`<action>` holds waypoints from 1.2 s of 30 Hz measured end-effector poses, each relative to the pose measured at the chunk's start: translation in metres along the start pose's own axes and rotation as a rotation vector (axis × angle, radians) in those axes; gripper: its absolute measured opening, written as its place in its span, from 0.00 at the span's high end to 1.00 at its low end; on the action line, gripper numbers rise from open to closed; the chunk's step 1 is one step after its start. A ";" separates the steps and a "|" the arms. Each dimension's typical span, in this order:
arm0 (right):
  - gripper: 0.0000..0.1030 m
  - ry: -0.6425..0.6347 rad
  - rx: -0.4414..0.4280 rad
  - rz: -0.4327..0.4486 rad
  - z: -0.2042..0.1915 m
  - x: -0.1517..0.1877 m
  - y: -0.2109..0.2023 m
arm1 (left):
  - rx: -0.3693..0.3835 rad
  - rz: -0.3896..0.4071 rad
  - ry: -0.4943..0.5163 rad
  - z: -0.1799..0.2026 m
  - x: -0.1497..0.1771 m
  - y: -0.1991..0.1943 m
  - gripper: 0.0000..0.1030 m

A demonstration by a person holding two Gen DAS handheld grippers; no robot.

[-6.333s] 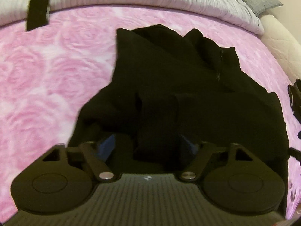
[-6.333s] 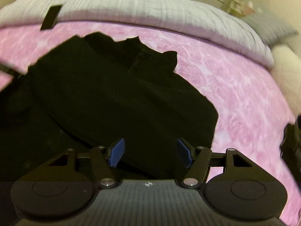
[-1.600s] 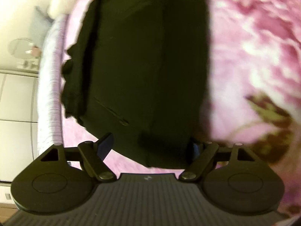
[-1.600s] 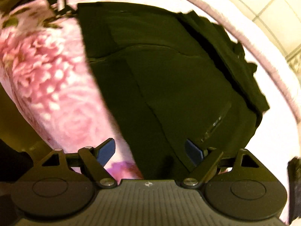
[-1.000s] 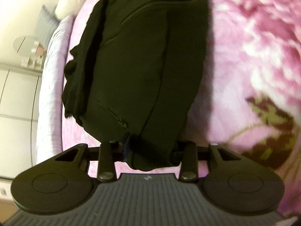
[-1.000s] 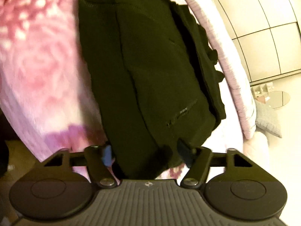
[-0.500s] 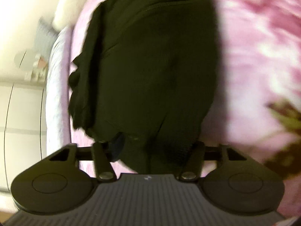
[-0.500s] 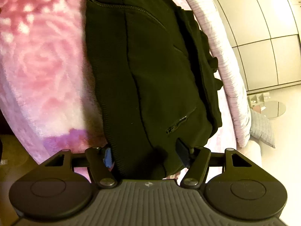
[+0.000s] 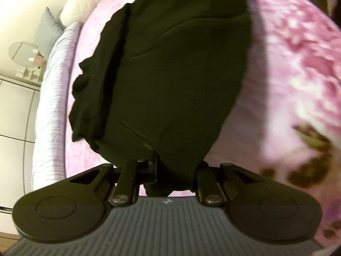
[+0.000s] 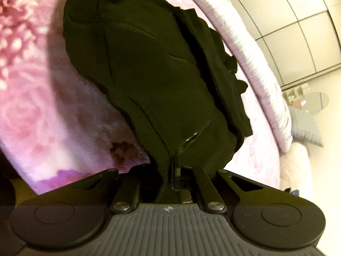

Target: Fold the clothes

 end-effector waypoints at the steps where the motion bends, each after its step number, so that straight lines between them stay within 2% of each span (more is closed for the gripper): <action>1: 0.98 -0.003 -0.005 0.002 0.000 0.002 -0.007 | 0.004 0.002 -0.005 0.003 0.002 -0.004 0.90; 5: 0.97 -0.019 -0.030 0.013 0.006 0.006 -0.035 | 0.025 0.022 -0.028 0.010 -0.001 -0.030 0.90; 10: 0.97 -0.036 -0.101 0.007 0.014 0.008 -0.074 | 0.087 0.026 -0.080 0.035 -0.003 -0.080 0.90; 14: 0.97 -0.025 -0.208 -0.032 0.006 0.014 -0.130 | 0.204 0.009 -0.120 0.067 -0.004 -0.124 0.90; 16: 0.97 -0.021 -0.305 -0.058 -0.006 0.019 -0.167 | 0.250 0.002 -0.138 0.071 -0.003 -0.135 0.90; 17: 0.97 -0.018 -0.350 -0.064 -0.008 0.019 -0.178 | 0.264 0.001 -0.177 0.062 -0.003 -0.138 0.90; 19: 0.97 -0.021 -0.384 -0.057 0.001 0.015 -0.190 | 0.253 0.008 -0.256 0.027 -0.005 -0.137 0.89; 21: 0.97 -0.024 -0.362 -0.032 0.026 0.005 -0.186 | 0.232 0.017 -0.334 -0.017 -0.008 -0.133 0.89; 25: 0.97 0.043 -0.283 0.000 0.105 -0.018 -0.143 | 0.221 0.035 -0.455 -0.120 -0.019 -0.103 0.88; 28: 0.97 0.130 -0.259 0.004 0.165 -0.032 -0.092 | 0.231 0.033 -0.521 -0.195 -0.032 -0.066 0.88; 33: 0.97 0.224 -0.342 -0.041 0.221 -0.039 0.017 | 0.274 -0.032 -0.633 -0.269 -0.045 0.028 0.87; 36: 0.96 0.388 -0.455 -0.113 0.234 -0.031 0.101 | 0.317 -0.078 -0.764 -0.284 -0.040 0.094 0.82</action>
Point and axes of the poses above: each gripper's, at about its wrist camera, not at the fingertips, and y roughly the way its jaws point, z to its right, x to its underside, the point moved 10 cm from there along y, roughly the way its jaws point, and after that the axes turned 9 degrees about x, right-handed, at the moved point
